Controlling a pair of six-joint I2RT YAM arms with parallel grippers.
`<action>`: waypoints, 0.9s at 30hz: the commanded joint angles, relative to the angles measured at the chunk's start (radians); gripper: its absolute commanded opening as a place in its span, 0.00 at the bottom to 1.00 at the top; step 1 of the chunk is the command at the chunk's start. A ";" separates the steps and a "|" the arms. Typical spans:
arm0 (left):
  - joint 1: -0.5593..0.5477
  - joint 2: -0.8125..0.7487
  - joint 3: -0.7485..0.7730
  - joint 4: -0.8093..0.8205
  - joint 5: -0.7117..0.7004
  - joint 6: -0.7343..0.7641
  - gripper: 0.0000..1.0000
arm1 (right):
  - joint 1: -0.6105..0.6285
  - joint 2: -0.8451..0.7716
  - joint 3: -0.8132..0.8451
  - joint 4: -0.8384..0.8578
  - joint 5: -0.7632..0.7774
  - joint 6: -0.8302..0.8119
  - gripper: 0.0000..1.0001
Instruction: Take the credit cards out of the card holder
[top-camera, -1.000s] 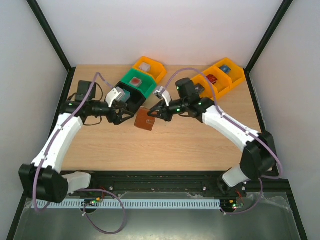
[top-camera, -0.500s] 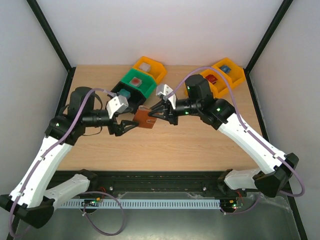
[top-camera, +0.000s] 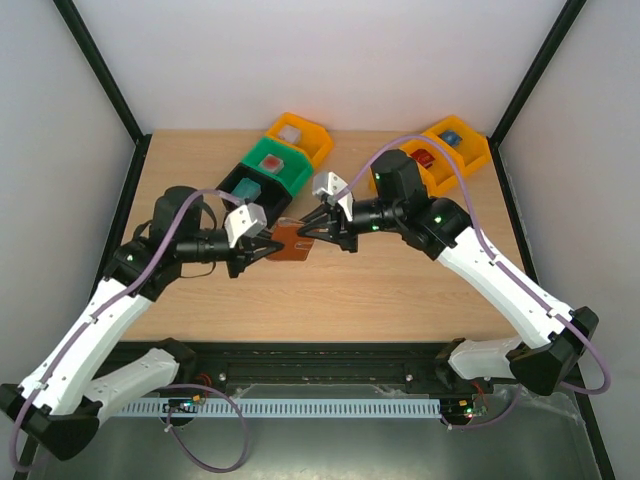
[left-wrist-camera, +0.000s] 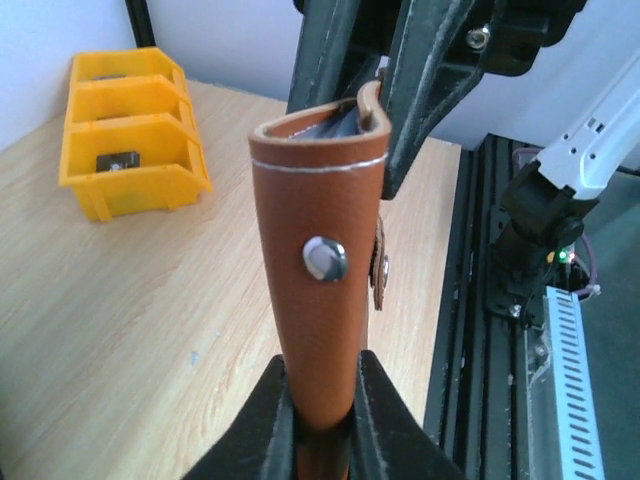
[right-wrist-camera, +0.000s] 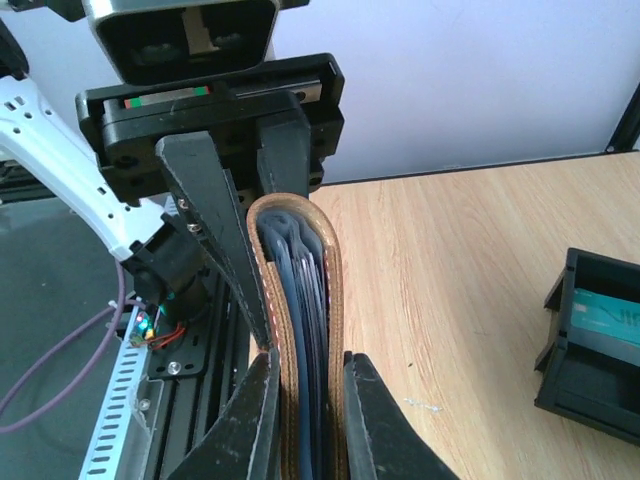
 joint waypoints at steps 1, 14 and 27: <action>-0.003 -0.052 -0.056 0.097 -0.026 -0.070 0.02 | 0.006 -0.013 0.027 0.096 0.043 0.089 0.10; 0.052 -0.261 -0.275 0.427 -0.492 -0.648 0.02 | 0.177 0.097 0.056 0.277 0.745 0.384 0.44; 0.068 -0.303 -0.327 0.444 -0.487 -0.708 0.02 | 0.315 0.243 0.116 0.364 0.879 0.397 0.37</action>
